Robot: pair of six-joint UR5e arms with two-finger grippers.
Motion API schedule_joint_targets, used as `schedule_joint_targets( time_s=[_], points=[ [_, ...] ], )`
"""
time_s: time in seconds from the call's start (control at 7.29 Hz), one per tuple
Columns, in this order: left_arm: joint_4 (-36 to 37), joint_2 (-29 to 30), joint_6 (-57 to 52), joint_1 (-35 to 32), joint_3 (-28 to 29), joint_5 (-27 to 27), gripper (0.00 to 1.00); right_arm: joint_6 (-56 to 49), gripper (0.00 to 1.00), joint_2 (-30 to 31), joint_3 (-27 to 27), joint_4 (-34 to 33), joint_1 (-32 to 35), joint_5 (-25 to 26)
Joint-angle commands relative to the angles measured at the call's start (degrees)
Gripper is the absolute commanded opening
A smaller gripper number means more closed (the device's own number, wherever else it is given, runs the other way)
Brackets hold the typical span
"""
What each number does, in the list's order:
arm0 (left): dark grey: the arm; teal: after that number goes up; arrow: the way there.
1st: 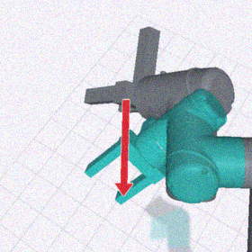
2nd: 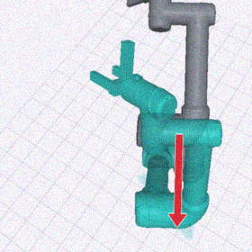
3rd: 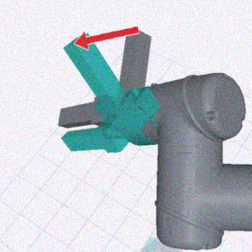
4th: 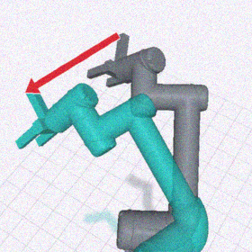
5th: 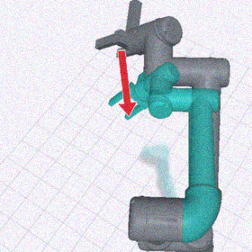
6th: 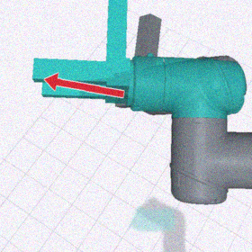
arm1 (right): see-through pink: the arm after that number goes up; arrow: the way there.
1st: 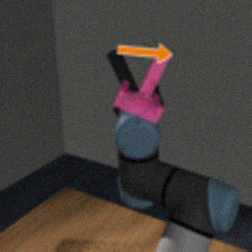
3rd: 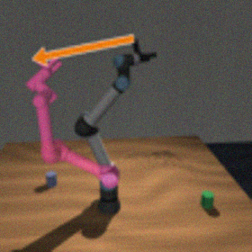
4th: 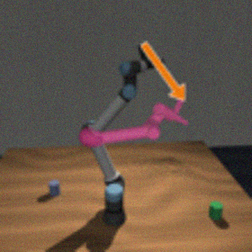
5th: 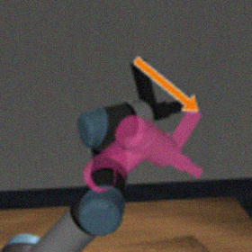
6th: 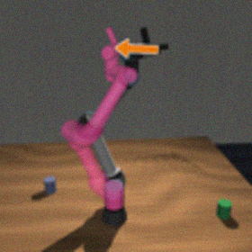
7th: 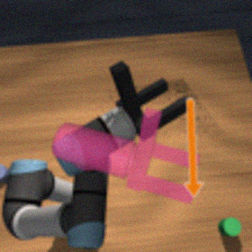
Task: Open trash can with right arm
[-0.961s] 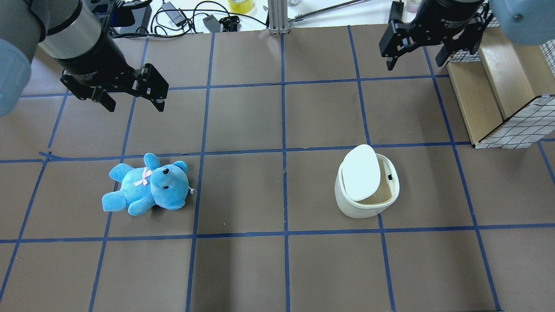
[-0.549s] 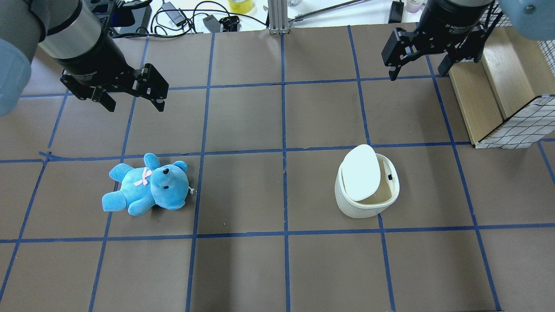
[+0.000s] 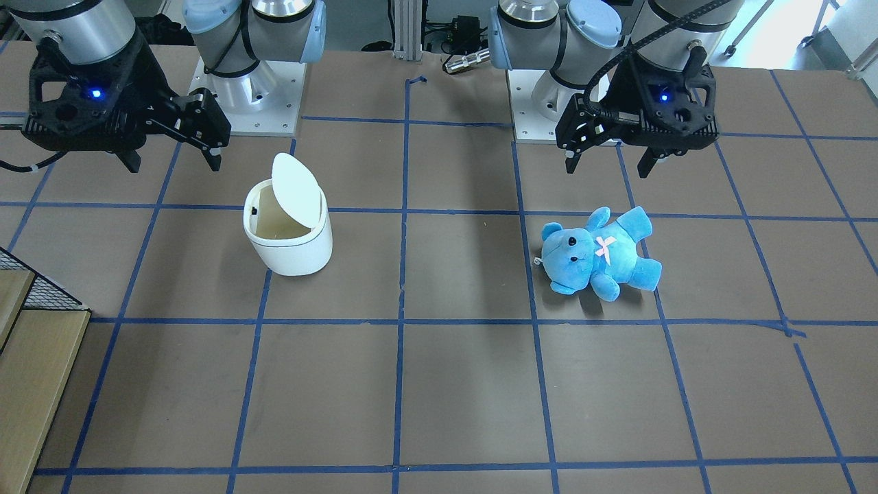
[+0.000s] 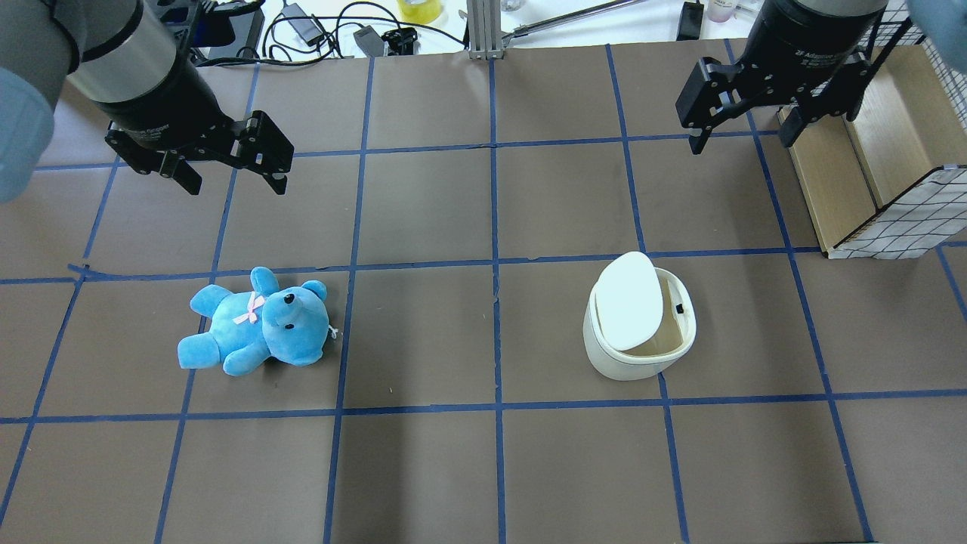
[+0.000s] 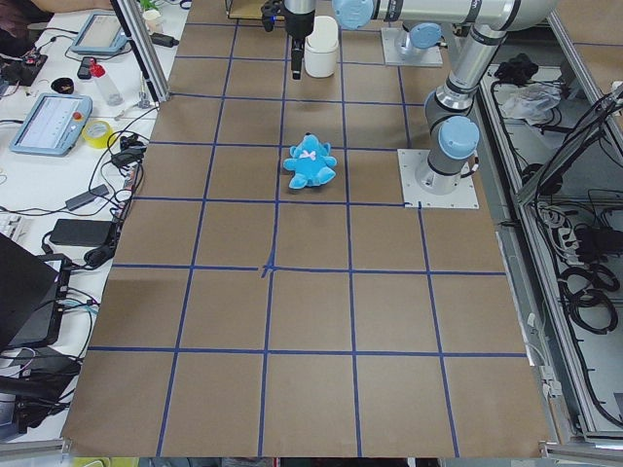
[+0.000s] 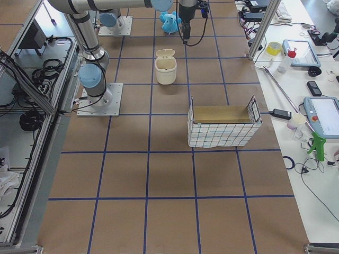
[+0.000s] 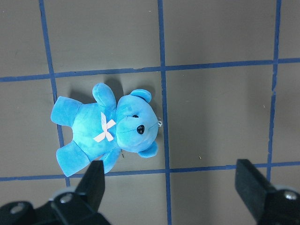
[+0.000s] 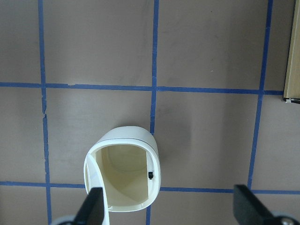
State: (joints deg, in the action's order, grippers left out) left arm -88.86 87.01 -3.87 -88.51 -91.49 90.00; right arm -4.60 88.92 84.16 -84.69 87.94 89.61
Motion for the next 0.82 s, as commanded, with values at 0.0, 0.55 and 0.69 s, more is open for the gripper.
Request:
schedule_joint_targets(
  time_s=[0.0, 0.55, 0.69],
  points=[
    [0.00, 0.00, 0.00, 0.00, 0.00, 0.00, 1.00, -1.37, 1.00, 0.12, 0.04, -0.04, 0.12, -0.48],
    [0.00, 0.00, 0.00, 0.00, 0.00, 0.00, 1.00, 0.01, 1.00, 0.12, -0.13, -1.71, 0.48, -1.19],
    [0.00, 0.00, 0.00, 0.00, 0.00, 0.00, 1.00, 0.81, 1.00, 0.03, -0.05, -2.41, 0.48, -1.19]
  ],
)
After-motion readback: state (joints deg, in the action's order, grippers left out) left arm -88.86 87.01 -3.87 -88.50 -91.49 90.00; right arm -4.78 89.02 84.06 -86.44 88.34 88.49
